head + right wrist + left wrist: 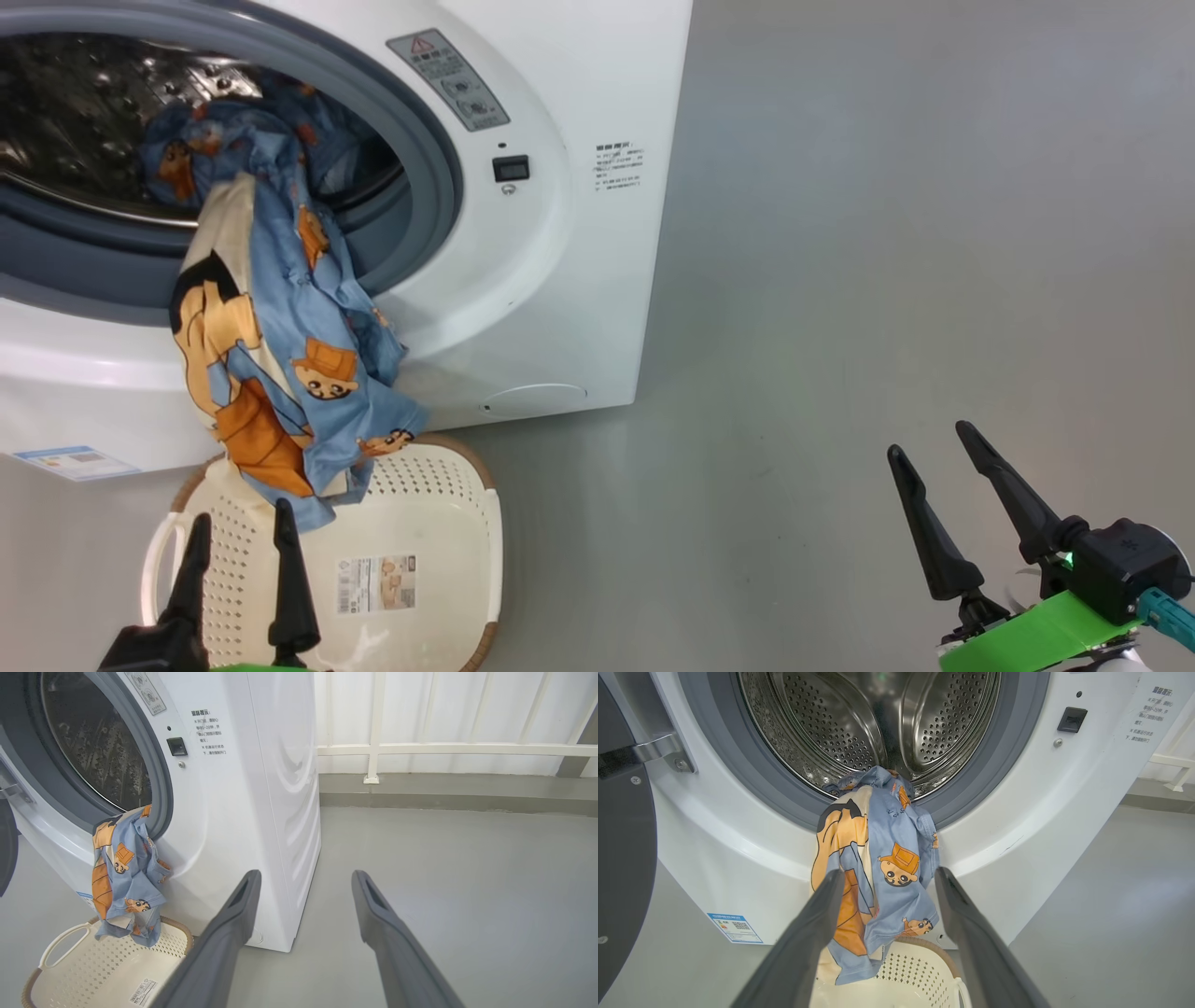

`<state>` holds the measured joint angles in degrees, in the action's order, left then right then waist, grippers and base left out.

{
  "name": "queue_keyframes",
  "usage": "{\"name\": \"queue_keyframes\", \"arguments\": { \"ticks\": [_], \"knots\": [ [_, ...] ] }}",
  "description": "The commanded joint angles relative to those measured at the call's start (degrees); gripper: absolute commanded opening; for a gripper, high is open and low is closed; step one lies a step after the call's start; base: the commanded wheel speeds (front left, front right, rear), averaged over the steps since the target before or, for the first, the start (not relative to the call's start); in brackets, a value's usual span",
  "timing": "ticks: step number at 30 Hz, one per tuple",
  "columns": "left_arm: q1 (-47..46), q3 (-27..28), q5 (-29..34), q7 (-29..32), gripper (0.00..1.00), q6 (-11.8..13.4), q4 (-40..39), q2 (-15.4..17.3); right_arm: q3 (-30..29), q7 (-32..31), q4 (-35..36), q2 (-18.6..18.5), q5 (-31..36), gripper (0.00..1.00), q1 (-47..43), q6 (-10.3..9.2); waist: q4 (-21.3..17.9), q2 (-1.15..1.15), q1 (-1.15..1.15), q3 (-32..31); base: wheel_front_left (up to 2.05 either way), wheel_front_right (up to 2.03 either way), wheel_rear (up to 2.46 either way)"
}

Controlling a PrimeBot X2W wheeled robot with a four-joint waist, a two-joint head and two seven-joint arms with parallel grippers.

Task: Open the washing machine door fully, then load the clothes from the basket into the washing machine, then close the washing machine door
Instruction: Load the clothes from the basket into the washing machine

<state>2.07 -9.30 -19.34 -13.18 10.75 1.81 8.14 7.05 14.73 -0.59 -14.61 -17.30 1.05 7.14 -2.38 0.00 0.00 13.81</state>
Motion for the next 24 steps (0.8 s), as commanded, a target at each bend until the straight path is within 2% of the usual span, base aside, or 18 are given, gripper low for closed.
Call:
{"name": "queue_keyframes", "arguments": {
  "ticks": [1,24],
  "knots": [
    [-0.3,1.7,-0.2,-0.1,1.0,-0.4,-0.7,0.3,1.4,0.3,1.2,-0.9,0.3,1.0,-0.6,0.35,0.1,0.0,0.0,-0.4,0.0,0.0,0.0],
    [-1.0,-0.2,-1.3,0.1,1.0,-1.0,2.3,0.0,1.5,0.3,1.8,-0.9,0.2,1.0,-0.3,0.35,0.5,0.0,0.0,-0.1,0.0,0.0,0.0]
  ]
}}
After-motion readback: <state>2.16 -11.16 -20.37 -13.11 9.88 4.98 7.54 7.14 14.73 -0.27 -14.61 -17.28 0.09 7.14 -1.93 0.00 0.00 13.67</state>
